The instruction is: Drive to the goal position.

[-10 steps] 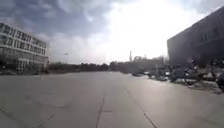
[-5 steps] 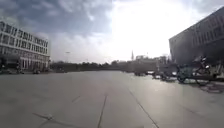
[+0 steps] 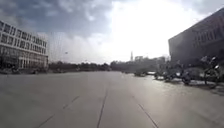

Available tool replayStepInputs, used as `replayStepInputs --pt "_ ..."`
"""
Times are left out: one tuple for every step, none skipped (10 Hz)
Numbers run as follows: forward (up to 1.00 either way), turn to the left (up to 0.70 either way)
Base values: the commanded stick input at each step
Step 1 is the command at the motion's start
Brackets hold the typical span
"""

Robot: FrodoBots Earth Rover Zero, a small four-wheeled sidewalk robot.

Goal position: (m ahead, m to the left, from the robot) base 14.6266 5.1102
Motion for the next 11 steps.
replayStepInputs --pt "0.85 0.0" --pt "0.85 0.0" --pt "0.85 0.0" --pt "0.85 0.0" --pt "0.85 0.0" --pt "0.85 0.0" --pt "0.85 0.0" --pt "0.85 0.0" --pt "0.85 0.0" --pt "0.85 0.0" --pt "0.85 0.0"
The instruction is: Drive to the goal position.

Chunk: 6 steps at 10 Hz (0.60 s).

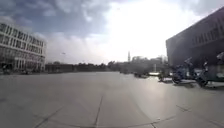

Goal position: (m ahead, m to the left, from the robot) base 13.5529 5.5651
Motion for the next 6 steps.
replayStepInputs --pt "0.85 0.0" --pt "0.85 0.0" --pt "0.85 0.0" --pt "0.85 0.0" --pt "0.85 0.0" --pt "0.85 0.0"
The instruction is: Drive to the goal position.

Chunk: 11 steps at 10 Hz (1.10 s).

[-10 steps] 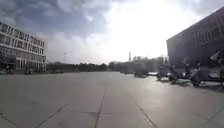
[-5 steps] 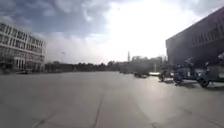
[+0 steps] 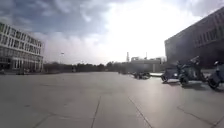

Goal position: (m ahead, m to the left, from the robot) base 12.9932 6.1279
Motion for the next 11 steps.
replayStepInputs --pt "0.85 0.0" --pt "0.85 0.0" --pt "0.85 0.0" --pt "0.85 0.04" --pt "0.85 0.14" --pt "0.85 0.19" --pt "0.85 0.08" --pt "0.85 0.0" --pt "0.85 0.0" --pt "0.85 0.0" --pt "0.85 0.0"
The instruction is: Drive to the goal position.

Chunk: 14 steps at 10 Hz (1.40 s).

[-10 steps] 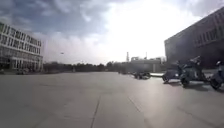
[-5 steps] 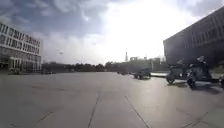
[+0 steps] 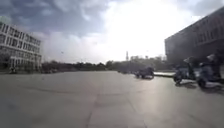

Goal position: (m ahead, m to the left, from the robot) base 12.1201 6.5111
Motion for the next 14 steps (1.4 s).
replayStepInputs --pt "0.85 0.0" --pt "0.85 0.0" --pt "0.85 0.0" --pt "0.85 0.0" --pt "0.85 0.0" --pt "0.85 0.0" --pt "0.85 0.0" --pt "0.85 0.0" --pt "0.85 0.0" --pt "0.85 0.0" --pt "0.85 0.0" --pt "0.85 0.0" --pt "0.85 0.0" --pt "0.85 0.0"
